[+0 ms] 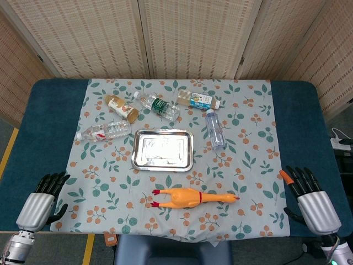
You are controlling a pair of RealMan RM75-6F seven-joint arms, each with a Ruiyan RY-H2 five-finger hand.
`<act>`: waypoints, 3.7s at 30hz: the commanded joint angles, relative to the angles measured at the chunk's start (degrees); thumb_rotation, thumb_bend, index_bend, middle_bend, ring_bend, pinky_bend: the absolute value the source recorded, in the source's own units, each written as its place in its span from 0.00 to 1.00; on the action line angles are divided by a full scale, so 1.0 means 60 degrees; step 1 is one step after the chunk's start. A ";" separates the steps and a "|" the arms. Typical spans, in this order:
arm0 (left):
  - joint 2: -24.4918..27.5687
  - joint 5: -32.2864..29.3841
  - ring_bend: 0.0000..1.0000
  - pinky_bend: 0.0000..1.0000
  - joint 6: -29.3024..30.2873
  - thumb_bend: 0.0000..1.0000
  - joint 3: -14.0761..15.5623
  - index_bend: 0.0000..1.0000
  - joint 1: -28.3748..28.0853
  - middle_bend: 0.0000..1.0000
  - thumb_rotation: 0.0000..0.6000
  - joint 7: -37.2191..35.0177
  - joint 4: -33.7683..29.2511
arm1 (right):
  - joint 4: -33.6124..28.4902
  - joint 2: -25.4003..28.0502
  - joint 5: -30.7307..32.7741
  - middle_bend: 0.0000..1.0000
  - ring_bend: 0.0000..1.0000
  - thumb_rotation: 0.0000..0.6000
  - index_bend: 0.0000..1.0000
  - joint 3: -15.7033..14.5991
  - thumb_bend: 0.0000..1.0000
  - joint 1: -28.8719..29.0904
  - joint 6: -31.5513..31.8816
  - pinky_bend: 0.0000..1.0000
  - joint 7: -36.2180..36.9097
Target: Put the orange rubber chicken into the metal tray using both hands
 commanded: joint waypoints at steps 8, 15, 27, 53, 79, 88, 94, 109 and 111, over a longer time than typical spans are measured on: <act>-0.0380 0.0923 0.00 0.05 0.0828 0.39 0.0031 0.00 0.0094 0.00 1.00 -0.0767 0.0797 | -0.0406 0.0001 -0.0403 0.00 0.00 1.00 0.00 -0.0196 0.10 0.0231 -0.1244 0.00 0.0027; -0.0334 0.0653 0.00 0.05 0.0564 0.39 -0.0038 0.00 0.0034 0.00 1.00 -0.0673 0.0749 | -0.1362 -0.0402 0.0221 0.00 0.00 1.00 0.01 0.0510 0.10 0.1777 -0.4033 0.00 -0.0861; -0.0297 0.0506 0.00 0.05 0.0322 0.40 -0.0020 0.00 -0.0011 0.00 1.00 -0.0620 0.0702 | -0.1529 -0.2662 0.3021 0.12 0.00 1.00 0.21 0.1696 0.13 0.3287 -0.6581 0.02 -0.3033; -0.0021 0.0353 0.00 0.05 0.0146 0.41 0.0012 0.00 -0.0022 0.00 1.00 -0.0912 0.0586 | -0.0415 -0.4698 0.4569 0.58 0.57 1.00 0.85 0.1636 0.27 0.3700 -0.5899 0.90 -0.4779; -0.0164 0.1801 0.03 0.20 -0.0300 0.38 0.0286 0.00 -0.1087 0.02 1.00 -0.3308 -0.0371 | -0.1976 -0.4635 0.3674 0.68 0.80 1.00 0.93 0.2958 0.28 0.4326 -0.5350 1.00 -0.2789; 0.0846 0.0941 0.00 0.16 -0.3311 0.36 0.0297 0.00 -0.2719 0.00 1.00 -0.4288 -0.2241 | -0.2517 -0.4646 0.4095 0.69 0.80 1.00 0.93 0.3370 0.28 0.4631 -0.5466 1.00 -0.2600; 0.0882 0.0629 0.00 0.08 -0.3979 0.33 0.0036 0.00 -0.3329 0.00 1.00 -0.4425 -0.2672 | -0.2599 -0.4823 0.4607 0.69 0.80 1.00 0.93 0.3605 0.28 0.4876 -0.5407 1.00 -0.2842; 0.0107 -0.1305 0.00 0.05 -0.4256 0.32 -0.1129 0.00 -0.4000 0.00 1.00 -0.2915 -0.2078 | -0.2520 -0.4971 0.5037 0.69 0.80 1.00 0.93 0.3494 0.28 0.5218 -0.5273 1.00 -0.3126; 0.0105 -0.1476 0.00 0.05 -0.4110 0.33 -0.1155 0.00 -0.3921 0.00 1.00 -0.2716 -0.1941 | -0.2486 -0.4894 0.5019 0.69 0.80 1.00 0.93 0.3526 0.28 0.5213 -0.5206 1.00 -0.3054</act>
